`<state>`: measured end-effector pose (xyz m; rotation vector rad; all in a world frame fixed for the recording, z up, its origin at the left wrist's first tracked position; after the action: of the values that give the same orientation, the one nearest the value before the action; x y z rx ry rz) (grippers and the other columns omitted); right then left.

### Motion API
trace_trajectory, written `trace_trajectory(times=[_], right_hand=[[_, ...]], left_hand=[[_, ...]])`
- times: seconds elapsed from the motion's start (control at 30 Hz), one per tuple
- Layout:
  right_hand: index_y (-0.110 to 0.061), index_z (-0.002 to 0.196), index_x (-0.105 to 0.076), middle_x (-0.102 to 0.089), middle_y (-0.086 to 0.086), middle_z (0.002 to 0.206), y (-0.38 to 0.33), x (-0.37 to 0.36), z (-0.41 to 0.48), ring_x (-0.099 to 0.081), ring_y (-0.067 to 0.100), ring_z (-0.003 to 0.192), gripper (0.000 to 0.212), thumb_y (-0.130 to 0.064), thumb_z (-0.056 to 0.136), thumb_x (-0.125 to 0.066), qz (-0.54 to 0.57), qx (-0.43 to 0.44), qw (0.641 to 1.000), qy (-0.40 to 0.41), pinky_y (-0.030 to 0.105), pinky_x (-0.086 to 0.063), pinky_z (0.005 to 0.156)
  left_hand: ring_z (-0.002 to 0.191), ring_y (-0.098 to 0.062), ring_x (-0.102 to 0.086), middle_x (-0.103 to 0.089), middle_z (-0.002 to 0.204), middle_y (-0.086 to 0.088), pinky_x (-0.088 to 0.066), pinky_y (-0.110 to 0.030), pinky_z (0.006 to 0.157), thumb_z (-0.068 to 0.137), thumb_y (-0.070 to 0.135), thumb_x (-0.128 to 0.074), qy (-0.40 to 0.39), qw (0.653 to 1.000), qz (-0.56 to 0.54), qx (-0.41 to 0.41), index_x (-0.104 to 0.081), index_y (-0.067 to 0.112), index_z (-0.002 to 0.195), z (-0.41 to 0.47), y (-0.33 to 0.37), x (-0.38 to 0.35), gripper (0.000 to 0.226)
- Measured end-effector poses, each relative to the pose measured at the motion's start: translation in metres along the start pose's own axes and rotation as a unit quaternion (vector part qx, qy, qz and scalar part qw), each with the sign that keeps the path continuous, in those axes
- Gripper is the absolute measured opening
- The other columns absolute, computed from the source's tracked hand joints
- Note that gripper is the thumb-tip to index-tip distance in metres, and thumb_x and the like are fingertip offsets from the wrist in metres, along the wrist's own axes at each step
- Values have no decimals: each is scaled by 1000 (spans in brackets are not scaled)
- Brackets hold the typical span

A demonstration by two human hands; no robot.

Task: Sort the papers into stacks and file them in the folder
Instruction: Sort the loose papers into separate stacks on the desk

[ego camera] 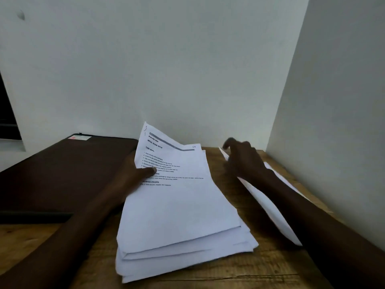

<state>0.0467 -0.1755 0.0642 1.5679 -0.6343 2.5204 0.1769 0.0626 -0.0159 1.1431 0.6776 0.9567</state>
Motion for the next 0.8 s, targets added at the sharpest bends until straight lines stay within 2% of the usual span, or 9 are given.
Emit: trace_trajectory(times=[0.07,0.13,0.27,0.33,0.4,0.53,0.63,0.73,0.8], right_hand=[[-18,109,-58,-70,12,88,-33,10,1,-67,32,76,39,-4,72,-62,171,28,984,35,42,-58,72],[-15,107,-55,-70,14,79,-78,3,-6,-67,32,68,38,-1,71,-62,262,82,962,7,46,-58,65],[-13,113,-45,-69,13,86,-143,-38,-21,-66,30,77,44,-11,76,-69,312,126,939,-67,40,-54,67],[-16,114,-43,-68,7,84,-151,-52,-19,-65,26,80,41,-16,80,-67,332,116,935,-43,37,-51,70],[-14,117,-43,-68,9,84,-150,-59,-16,-64,25,84,35,-17,86,-59,363,95,926,-38,31,-45,70],[-15,126,-42,-71,1,89,-139,-67,-15,-62,12,84,42,-16,87,-59,410,58,906,-87,19,-44,65],[-19,128,-44,-71,-2,105,-115,-59,-7,-61,12,99,47,-12,85,-61,429,25,899,-86,22,-46,81],[-12,136,-43,-60,6,128,-67,-26,12,-56,20,118,57,-20,86,-68,333,28,942,26,24,-39,97],[-10,147,-31,-44,9,148,-24,-13,20,-43,23,135,80,-37,84,-72,279,-16,959,38,25,-32,104]], left_hand=[[84,-14,-75,-77,93,4,-58,-23,64,65,13,-70,9,1000,-14,-13,-63,19,107,2,0,0,43],[84,-11,-74,-77,93,5,-57,-21,64,69,12,-74,23,999,-19,-20,-63,21,105,4,1,0,39],[75,4,-70,-72,71,19,-51,-10,60,87,3,-68,56,998,-3,-42,-57,17,110,5,10,0,29],[84,-4,-71,-71,82,9,-51,-15,63,86,23,-65,84,996,-15,-31,-57,8,122,5,9,5,40],[81,2,-70,-69,99,1,-51,-15,66,98,37,-55,80,996,-18,-24,-58,11,125,6,8,6,38],[67,11,-67,-66,93,7,-47,-5,56,103,22,-45,66,997,-3,-27,-58,17,115,2,5,-2,18],[71,5,-69,-71,89,9,-51,-10,58,96,0,-52,46,999,14,-23,-56,14,114,0,6,-5,23],[75,2,-71,-74,83,13,-54,-14,61,95,-3,-54,60,998,13,-12,-58,14,114,-2,5,2,26],[76,1,-71,-74,88,10,-54,-13,62,96,-2,-53,68,998,4,-6,-59,14,113,-2,10,5,24]])
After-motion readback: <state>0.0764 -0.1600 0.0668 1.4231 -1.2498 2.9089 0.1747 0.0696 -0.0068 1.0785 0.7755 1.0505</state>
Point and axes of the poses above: each hand's wrist, its own z-axis towards the middle knuckle, its own x-axis out of the back of the hand, y = z × x, the point moved 8 cm from there along z, towards the middle knuckle
